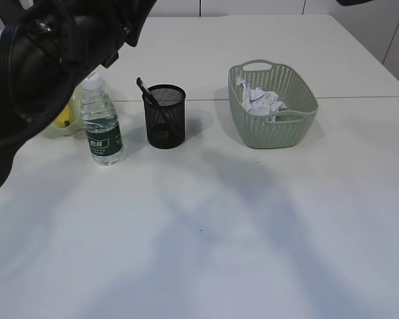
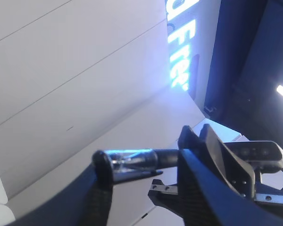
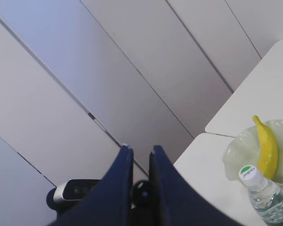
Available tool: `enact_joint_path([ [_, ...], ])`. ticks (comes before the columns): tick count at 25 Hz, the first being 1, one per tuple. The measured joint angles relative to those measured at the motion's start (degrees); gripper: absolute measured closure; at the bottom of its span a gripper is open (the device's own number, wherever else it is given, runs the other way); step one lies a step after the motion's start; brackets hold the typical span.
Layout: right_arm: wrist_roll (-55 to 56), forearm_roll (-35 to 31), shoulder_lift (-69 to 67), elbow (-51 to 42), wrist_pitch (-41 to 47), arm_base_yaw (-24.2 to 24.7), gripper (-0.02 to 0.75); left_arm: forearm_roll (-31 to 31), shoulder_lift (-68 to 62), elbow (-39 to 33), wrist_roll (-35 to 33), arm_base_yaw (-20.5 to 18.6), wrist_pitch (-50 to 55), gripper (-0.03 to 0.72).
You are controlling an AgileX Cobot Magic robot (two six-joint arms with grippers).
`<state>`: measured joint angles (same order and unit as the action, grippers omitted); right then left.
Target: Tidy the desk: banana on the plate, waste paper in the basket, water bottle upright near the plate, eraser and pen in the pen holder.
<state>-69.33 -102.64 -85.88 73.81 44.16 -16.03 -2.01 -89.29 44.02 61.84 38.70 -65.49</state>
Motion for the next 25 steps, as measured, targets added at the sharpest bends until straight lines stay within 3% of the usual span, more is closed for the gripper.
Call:
enact_joint_path([
  [14,0.0,0.13,-0.1,0.0,0.1,0.0,0.693,2.79,0.0,0.0,0.0,0.0,0.0,0.374],
  [25,1.44,-2.2,-0.1,0.0,0.48,0.0,0.693,2.6,0.0,0.12,1.72,0.0,-3.7,0.571],
])
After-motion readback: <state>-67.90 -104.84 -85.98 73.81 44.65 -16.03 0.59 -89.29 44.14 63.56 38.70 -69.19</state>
